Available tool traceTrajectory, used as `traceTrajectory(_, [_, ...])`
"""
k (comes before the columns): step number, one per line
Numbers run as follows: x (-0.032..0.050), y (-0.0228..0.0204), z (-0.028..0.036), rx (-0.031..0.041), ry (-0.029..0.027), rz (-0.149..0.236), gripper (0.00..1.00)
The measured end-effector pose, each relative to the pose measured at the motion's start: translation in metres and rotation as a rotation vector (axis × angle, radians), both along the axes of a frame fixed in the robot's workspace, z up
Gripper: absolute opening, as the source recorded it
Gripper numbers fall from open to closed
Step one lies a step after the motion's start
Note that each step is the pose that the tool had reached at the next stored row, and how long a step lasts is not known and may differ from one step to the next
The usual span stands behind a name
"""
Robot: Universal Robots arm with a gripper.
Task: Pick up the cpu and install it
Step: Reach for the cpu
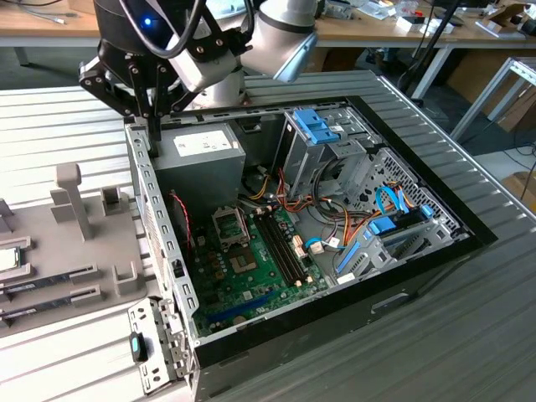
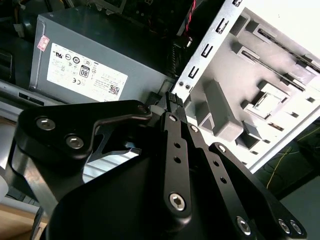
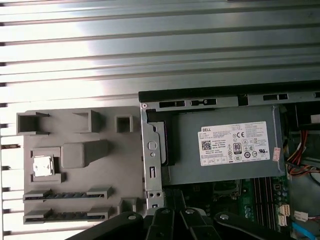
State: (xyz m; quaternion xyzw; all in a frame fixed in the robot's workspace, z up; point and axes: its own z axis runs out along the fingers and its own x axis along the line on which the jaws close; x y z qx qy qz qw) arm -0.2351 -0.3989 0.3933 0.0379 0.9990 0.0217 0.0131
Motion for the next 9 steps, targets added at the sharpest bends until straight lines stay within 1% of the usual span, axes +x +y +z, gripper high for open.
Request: traceTrajectory(9, [-0.0059, 0.0000, 0.0000, 0.0000, 0.0000, 0.000, 0.11])
